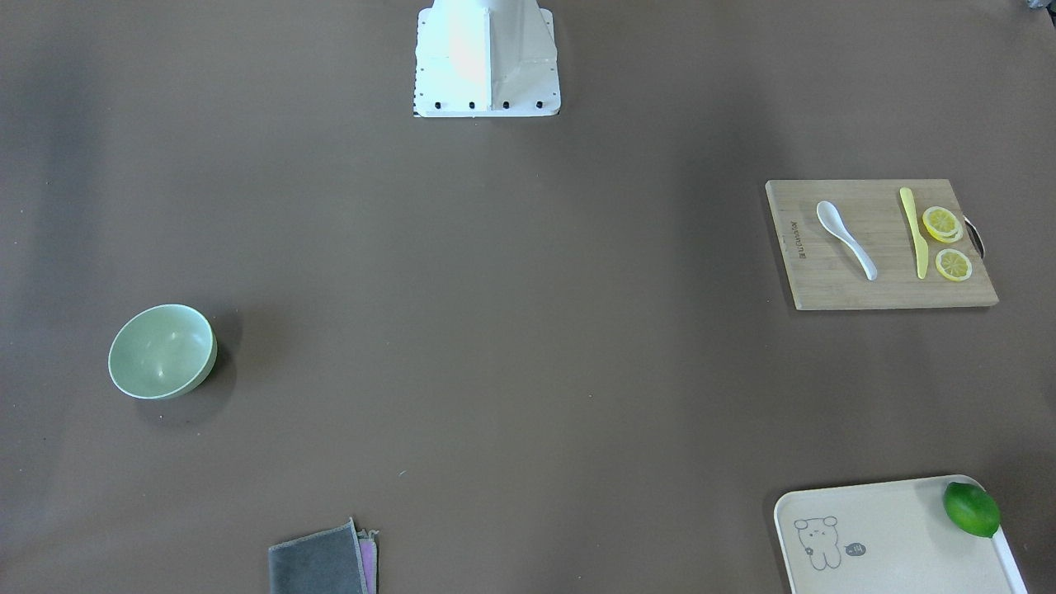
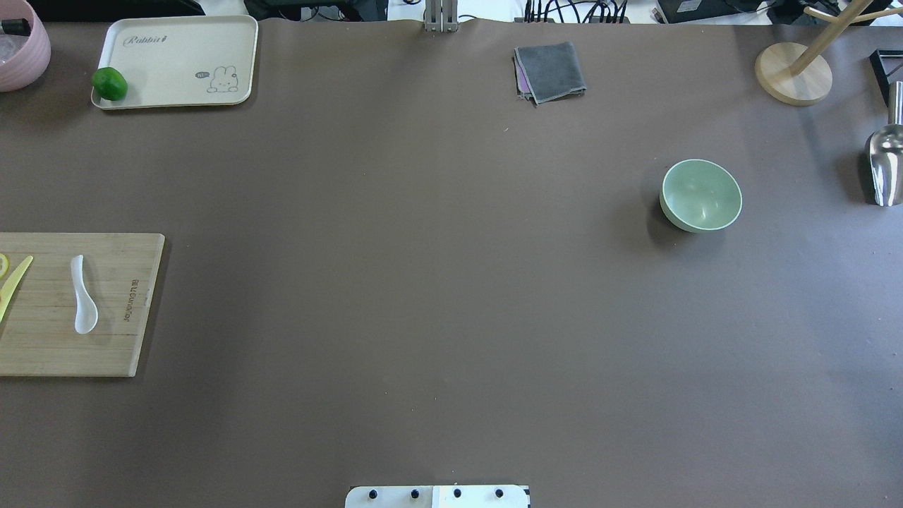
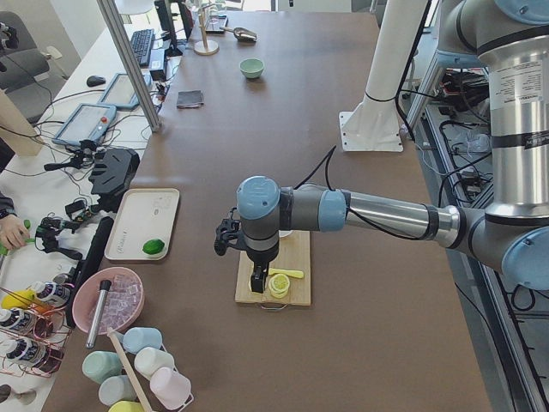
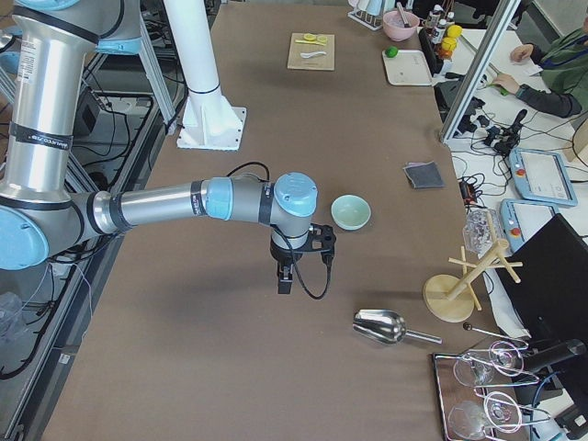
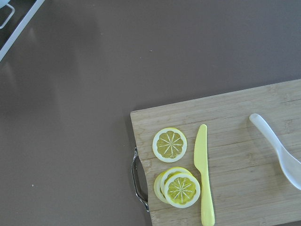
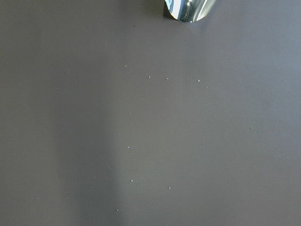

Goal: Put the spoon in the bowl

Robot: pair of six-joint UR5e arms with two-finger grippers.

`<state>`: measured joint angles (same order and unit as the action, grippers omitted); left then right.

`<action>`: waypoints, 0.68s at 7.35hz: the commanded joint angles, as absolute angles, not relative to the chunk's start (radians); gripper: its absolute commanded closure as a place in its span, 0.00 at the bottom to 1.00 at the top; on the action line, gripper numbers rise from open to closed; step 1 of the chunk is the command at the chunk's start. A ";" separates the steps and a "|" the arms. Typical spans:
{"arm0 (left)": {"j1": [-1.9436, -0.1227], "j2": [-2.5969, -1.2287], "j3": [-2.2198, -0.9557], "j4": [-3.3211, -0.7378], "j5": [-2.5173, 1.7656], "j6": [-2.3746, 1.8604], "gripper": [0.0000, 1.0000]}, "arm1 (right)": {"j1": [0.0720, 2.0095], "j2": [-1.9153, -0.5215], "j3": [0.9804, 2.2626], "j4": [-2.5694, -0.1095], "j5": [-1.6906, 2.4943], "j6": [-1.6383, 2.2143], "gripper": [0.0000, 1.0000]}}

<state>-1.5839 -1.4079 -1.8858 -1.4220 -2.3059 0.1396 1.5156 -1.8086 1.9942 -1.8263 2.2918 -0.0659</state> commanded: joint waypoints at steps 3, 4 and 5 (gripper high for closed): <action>-1.591 -1.413 -1.910 -1.425 -2.292 0.140 0.02 | 1.516 -1.807 1.999 -1.825 2.293 -0.064 0.00; -1.591 -1.414 -1.939 -1.425 -2.292 0.140 0.02 | 1.516 -1.801 2.015 -1.825 2.292 -0.064 0.00; -1.589 -1.417 -1.951 -1.425 -2.292 0.140 0.02 | 1.516 -1.798 2.026 -1.824 2.292 -0.066 0.00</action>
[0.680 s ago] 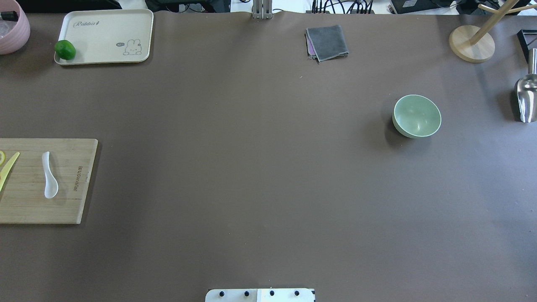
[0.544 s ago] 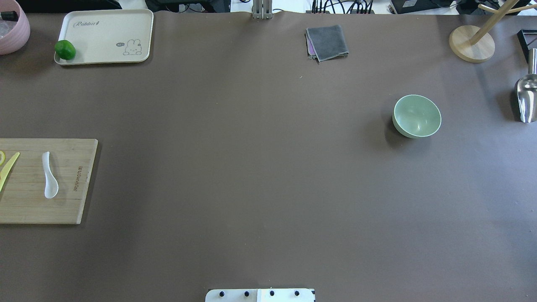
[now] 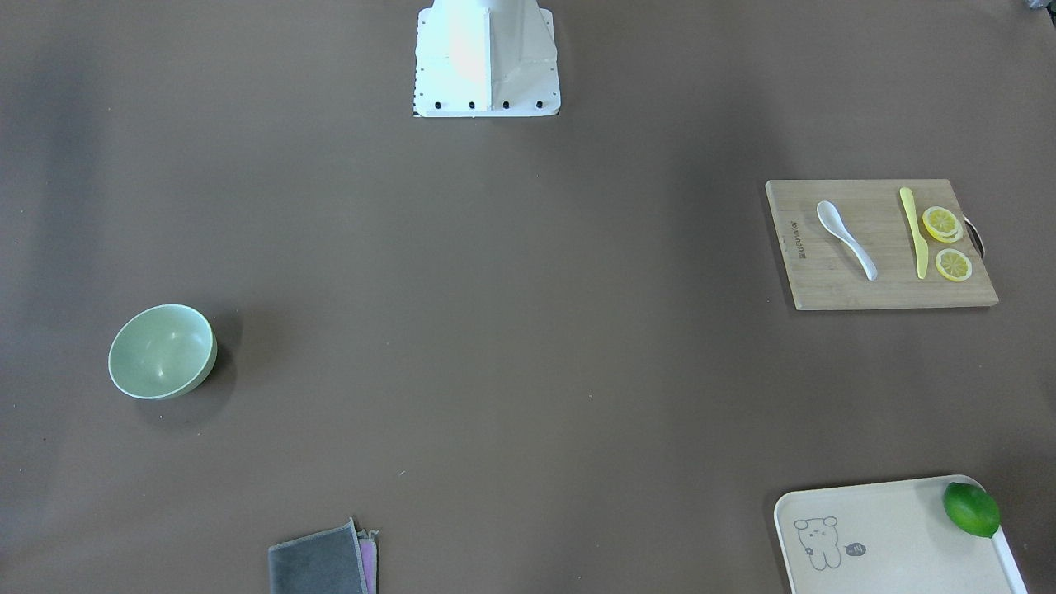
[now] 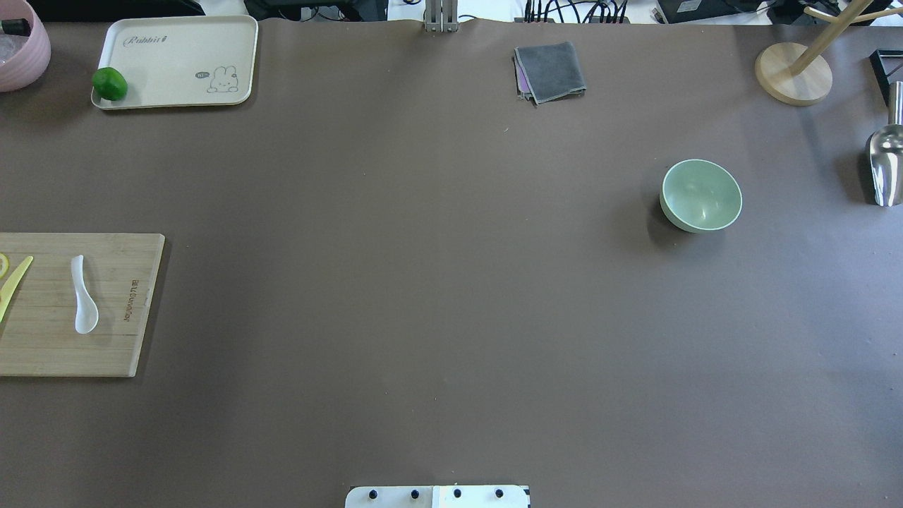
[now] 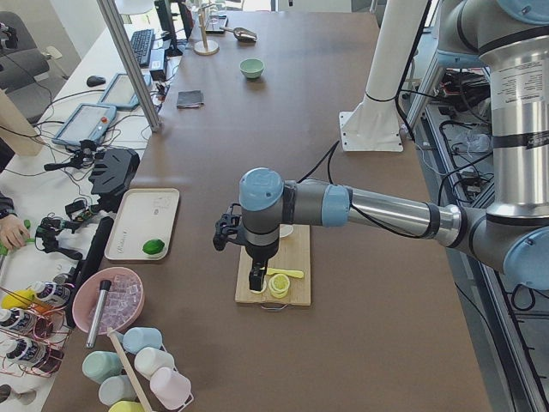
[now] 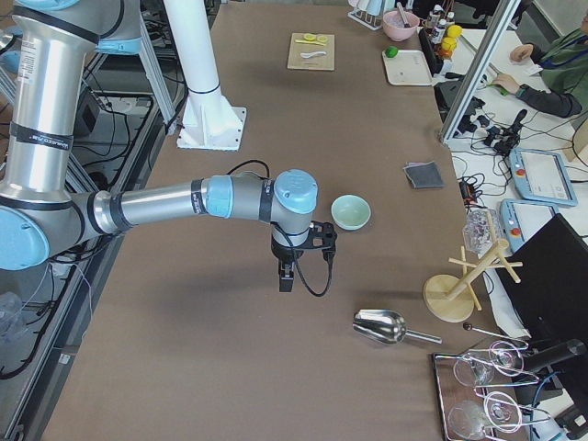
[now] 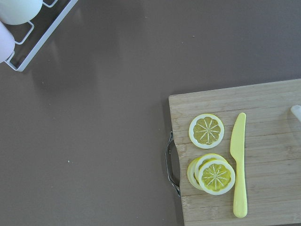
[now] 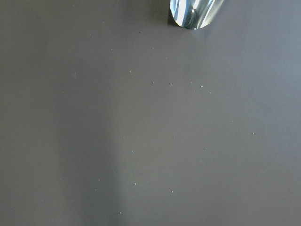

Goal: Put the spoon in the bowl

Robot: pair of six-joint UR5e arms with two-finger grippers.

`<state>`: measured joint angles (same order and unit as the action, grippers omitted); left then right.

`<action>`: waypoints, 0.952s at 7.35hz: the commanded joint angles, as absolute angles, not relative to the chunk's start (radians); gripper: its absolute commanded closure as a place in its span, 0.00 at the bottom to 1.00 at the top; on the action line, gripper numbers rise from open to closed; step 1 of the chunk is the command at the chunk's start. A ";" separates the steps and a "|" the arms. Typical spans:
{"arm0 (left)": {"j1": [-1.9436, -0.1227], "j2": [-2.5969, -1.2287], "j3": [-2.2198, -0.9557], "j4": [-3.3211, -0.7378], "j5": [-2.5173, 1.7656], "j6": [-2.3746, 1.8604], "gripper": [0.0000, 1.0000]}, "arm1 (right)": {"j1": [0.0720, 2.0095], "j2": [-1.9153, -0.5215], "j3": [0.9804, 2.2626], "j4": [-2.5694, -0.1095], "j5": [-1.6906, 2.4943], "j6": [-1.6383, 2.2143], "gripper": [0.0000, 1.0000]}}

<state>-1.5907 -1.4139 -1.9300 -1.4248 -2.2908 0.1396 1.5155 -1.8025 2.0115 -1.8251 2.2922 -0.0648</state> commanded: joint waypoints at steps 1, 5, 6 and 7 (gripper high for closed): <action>-1.589 -1.422 -1.959 -1.425 -2.292 0.140 0.02 | 1.516 -1.796 2.063 -1.824 2.292 -0.064 0.00; -1.586 -1.470 -1.979 -1.619 -2.293 0.133 0.02 | 1.517 -1.727 2.086 -1.717 2.286 -0.054 0.00; -1.585 -1.501 -1.903 -1.832 -2.293 0.121 0.02 | 1.525 -1.698 2.056 -1.622 2.286 -0.052 0.00; -1.583 -1.526 -1.838 -1.892 -2.295 0.054 0.02 | 1.525 -1.698 2.052 -1.590 2.287 -0.052 0.00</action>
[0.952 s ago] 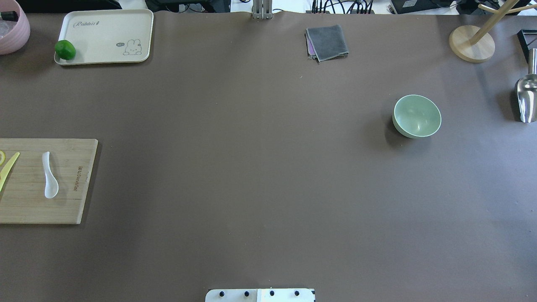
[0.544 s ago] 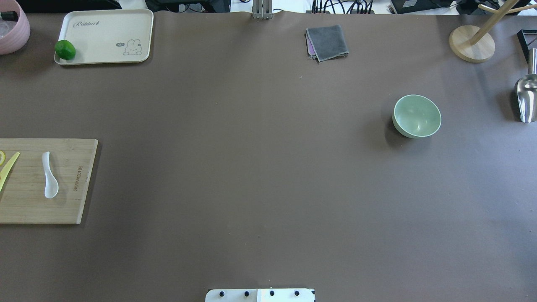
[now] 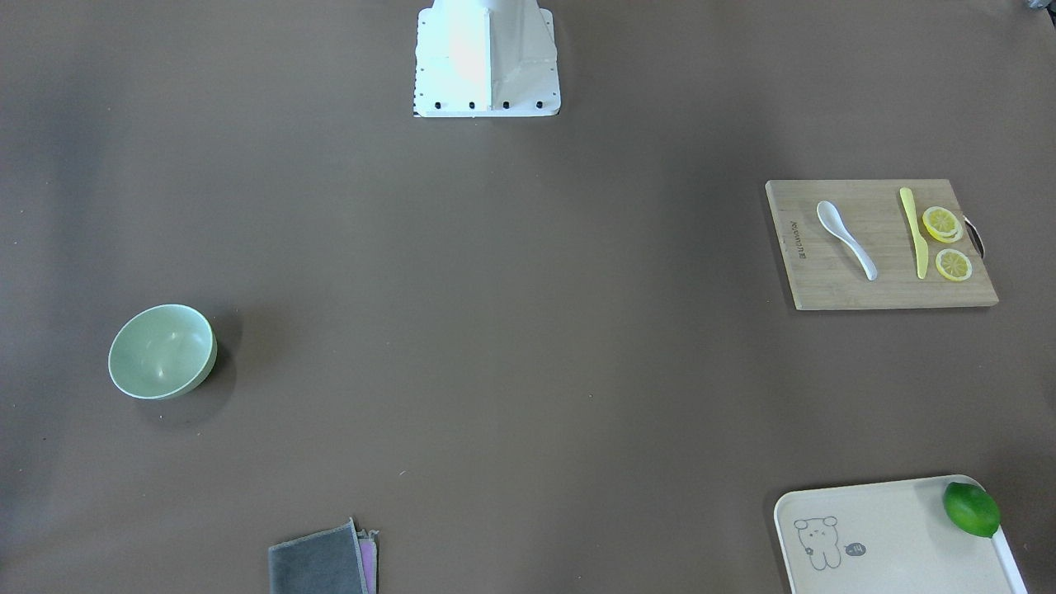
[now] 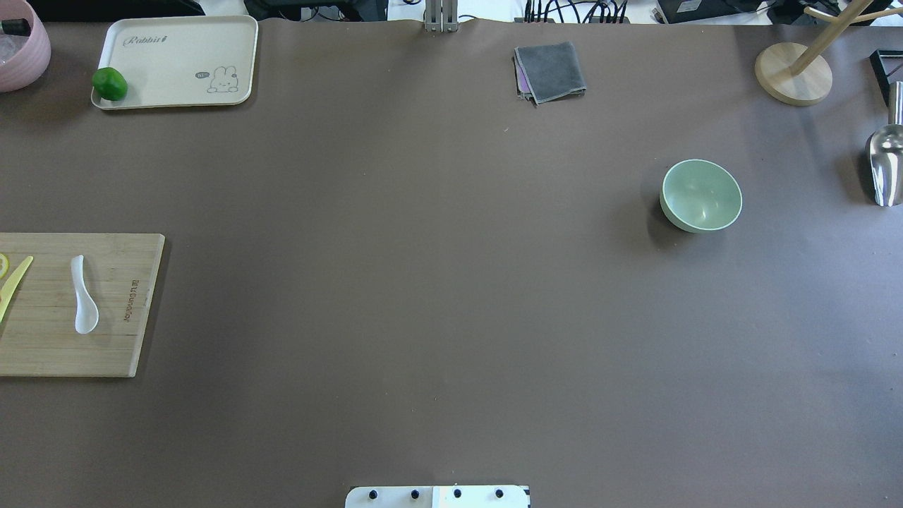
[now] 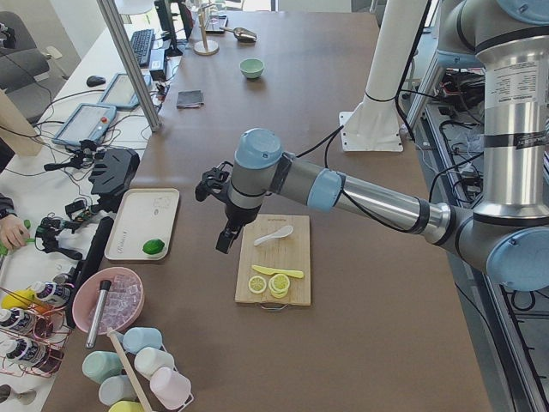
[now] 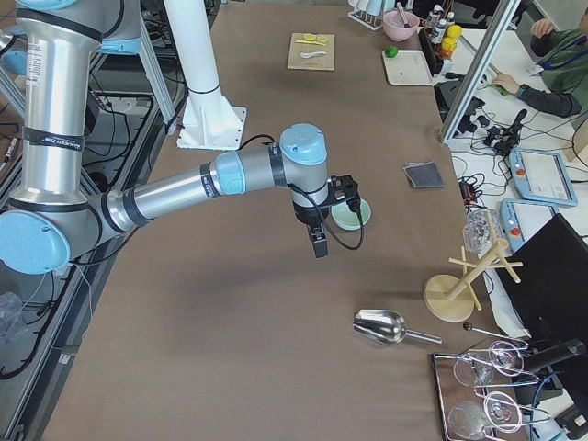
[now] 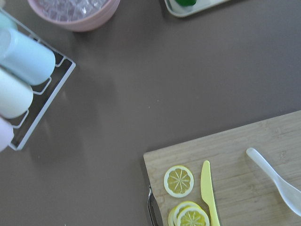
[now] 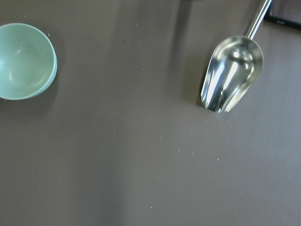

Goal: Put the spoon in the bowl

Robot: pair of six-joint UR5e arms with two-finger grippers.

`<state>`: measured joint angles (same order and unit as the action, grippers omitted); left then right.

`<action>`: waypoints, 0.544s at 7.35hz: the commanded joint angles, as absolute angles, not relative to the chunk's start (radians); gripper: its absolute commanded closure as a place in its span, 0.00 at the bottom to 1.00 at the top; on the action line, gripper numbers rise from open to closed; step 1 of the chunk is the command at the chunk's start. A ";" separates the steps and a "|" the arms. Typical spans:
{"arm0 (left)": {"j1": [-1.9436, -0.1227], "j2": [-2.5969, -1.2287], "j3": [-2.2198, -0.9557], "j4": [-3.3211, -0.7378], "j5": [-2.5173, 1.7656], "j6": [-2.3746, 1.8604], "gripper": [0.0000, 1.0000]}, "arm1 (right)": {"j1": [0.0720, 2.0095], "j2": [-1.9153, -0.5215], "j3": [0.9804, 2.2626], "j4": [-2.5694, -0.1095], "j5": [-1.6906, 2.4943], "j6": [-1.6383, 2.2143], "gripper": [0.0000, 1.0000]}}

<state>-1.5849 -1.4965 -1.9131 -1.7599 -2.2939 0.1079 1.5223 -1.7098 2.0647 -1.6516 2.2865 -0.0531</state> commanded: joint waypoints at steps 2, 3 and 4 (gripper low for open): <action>-1.569 -1.574 -1.813 -1.899 -2.295 -0.049 0.02 | 1.525 -1.689 2.036 -1.585 2.283 -0.058 0.00; -1.565 -1.594 -1.793 -1.898 -2.295 -0.052 0.02 | 1.523 -1.686 2.019 -1.585 2.284 -0.060 0.00; -1.531 -1.601 -1.786 -1.931 -2.293 -0.055 0.02 | 1.514 -1.649 1.985 -1.583 2.281 -0.029 0.00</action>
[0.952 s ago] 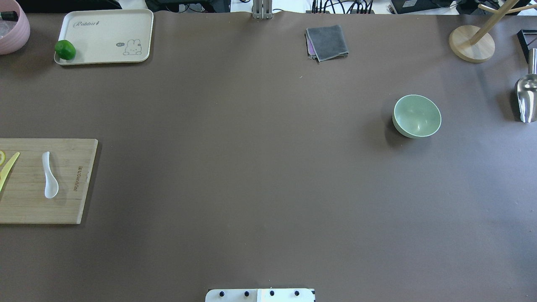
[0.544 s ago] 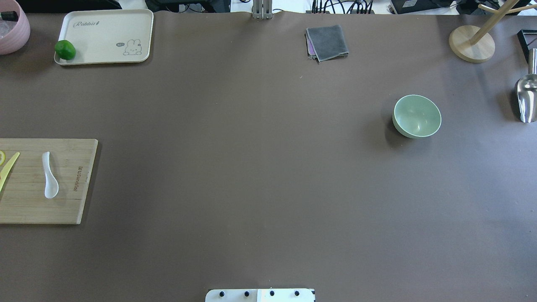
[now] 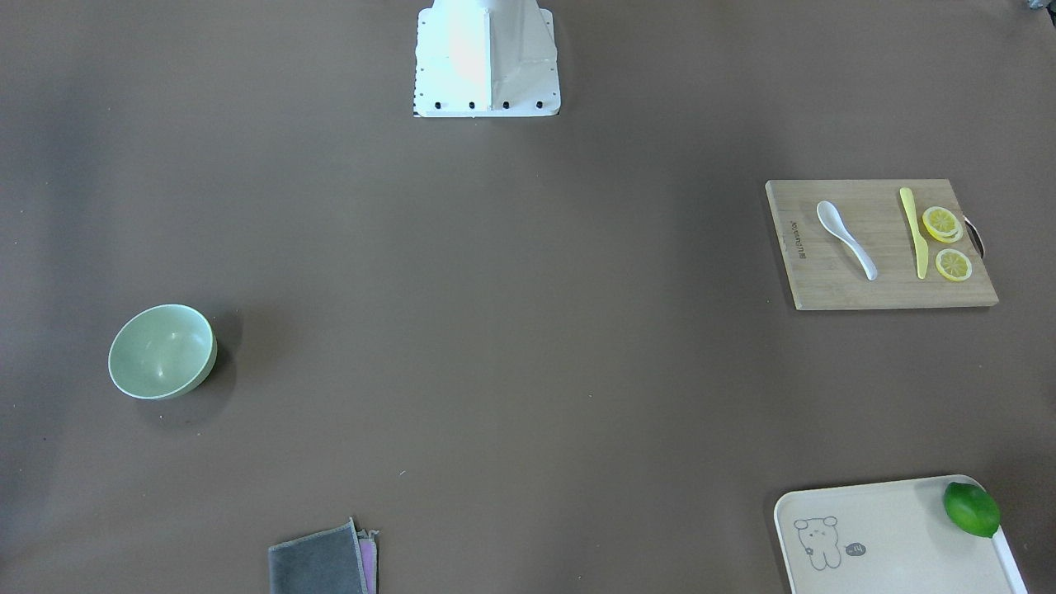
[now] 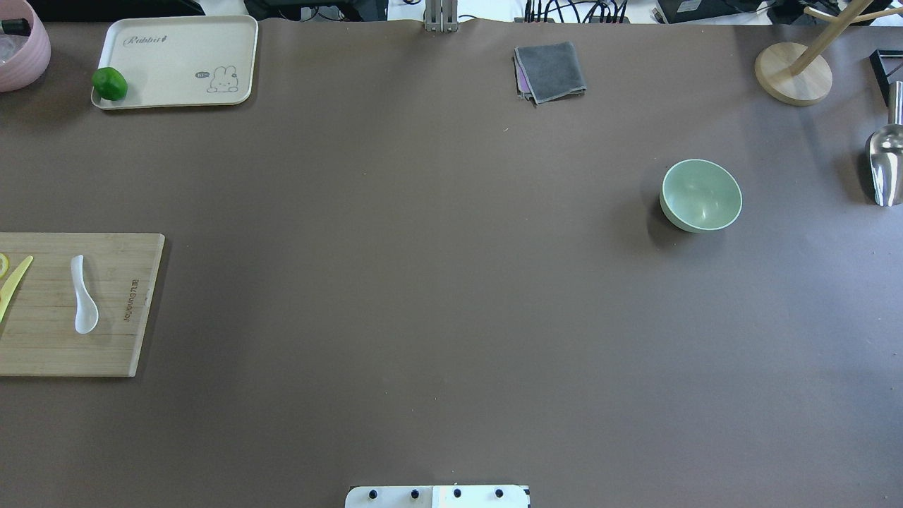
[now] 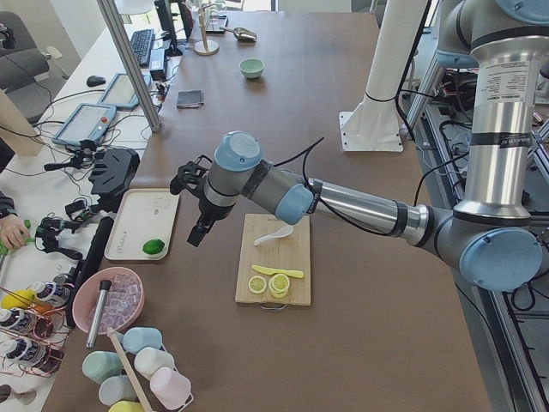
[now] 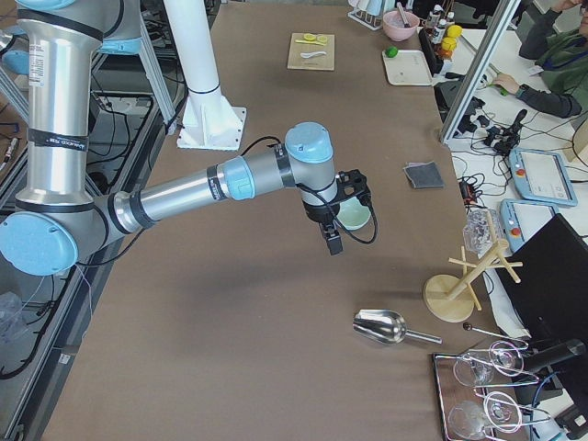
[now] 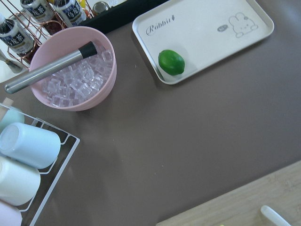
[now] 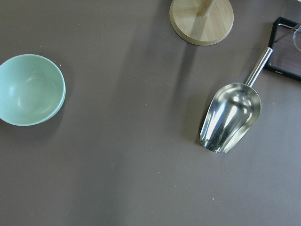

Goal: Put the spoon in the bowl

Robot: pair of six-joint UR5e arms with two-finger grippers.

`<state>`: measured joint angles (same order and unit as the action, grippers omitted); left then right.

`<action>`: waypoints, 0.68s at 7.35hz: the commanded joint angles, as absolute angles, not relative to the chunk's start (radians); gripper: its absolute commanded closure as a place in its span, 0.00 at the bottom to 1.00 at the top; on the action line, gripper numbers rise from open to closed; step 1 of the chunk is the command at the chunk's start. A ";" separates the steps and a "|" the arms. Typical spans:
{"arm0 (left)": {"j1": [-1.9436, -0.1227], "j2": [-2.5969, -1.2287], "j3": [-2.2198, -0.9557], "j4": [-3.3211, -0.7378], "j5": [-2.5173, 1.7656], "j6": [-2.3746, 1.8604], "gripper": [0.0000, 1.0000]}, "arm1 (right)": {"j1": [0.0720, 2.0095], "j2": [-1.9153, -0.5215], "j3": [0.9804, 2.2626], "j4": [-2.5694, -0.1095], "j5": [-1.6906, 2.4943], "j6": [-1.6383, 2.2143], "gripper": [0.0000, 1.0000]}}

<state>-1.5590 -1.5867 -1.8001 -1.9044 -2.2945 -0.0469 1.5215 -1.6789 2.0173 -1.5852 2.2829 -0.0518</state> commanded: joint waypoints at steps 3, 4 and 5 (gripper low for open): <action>-1.453 -1.594 -1.736 -1.986 -2.290 -0.092 0.02 | 1.283 -1.530 1.780 -1.301 2.273 0.439 0.00; -1.450 -1.592 -1.736 -1.987 -2.292 -0.092 0.02 | 1.217 -1.514 1.696 -1.108 2.246 0.586 0.00; -1.448 -1.592 -1.738 -1.988 -2.292 -0.094 0.02 | 1.163 -1.506 1.642 -0.991 2.200 0.704 0.00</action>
<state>-1.4525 -1.5931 -1.7382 -1.9851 -2.2911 -0.0913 1.2420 -1.5229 1.7260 -1.1729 2.2453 0.5361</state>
